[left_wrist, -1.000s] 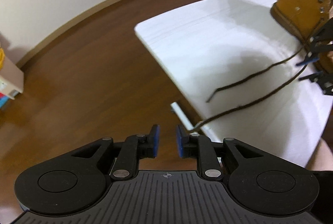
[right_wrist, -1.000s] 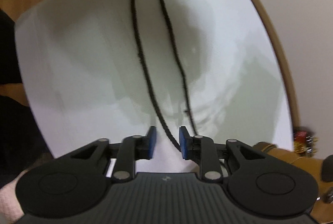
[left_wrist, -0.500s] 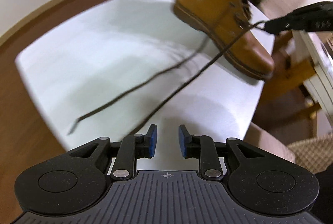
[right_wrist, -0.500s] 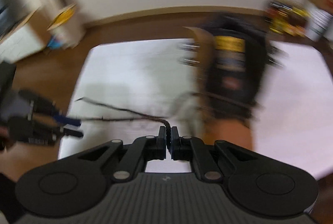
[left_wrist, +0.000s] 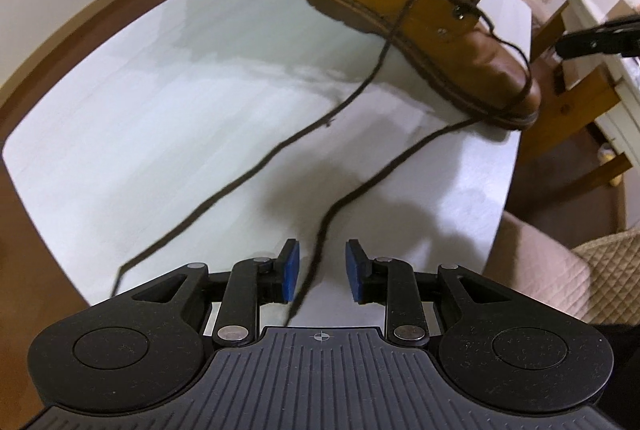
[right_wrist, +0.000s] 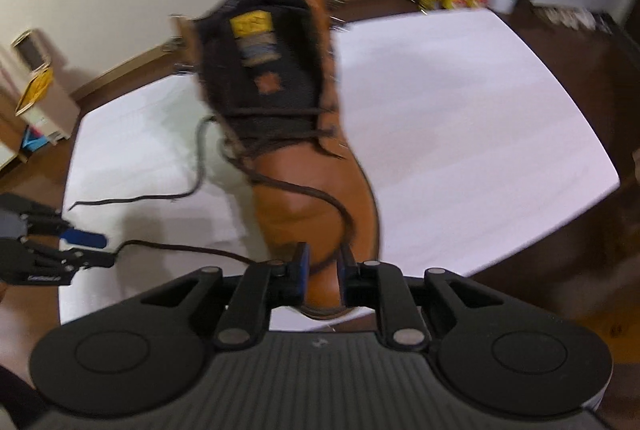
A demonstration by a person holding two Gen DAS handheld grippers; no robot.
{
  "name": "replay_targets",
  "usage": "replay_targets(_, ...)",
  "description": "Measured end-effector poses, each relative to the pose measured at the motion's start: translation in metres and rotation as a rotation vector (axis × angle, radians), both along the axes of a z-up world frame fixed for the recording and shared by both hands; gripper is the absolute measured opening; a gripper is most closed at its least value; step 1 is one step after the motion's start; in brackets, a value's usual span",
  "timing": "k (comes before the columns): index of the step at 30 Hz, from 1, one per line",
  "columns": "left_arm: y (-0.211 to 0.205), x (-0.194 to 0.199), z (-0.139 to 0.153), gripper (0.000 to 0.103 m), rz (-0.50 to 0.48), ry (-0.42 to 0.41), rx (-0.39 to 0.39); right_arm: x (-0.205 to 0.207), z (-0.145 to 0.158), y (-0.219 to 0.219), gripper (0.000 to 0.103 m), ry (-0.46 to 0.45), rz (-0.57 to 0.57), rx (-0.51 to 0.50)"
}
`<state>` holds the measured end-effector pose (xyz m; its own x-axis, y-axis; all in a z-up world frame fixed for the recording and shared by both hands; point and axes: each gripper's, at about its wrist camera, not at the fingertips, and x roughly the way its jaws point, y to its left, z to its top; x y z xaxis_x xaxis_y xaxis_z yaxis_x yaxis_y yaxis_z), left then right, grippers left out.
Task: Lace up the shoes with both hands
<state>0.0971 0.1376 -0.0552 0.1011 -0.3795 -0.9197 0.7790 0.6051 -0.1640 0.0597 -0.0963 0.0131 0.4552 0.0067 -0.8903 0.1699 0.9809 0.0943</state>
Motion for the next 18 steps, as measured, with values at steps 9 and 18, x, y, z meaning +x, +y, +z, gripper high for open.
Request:
replay_targets(9, -0.003, -0.02, 0.011, 0.0, -0.25, -0.165, 0.032, 0.022, -0.022, 0.043, 0.017, 0.01, 0.13, 0.096)
replay_targets(18, 0.007, -0.011, 0.02, 0.002, -0.339, -0.158, 0.07, 0.054, -0.042, 0.129, 0.022, -0.022, 0.61, 0.016)
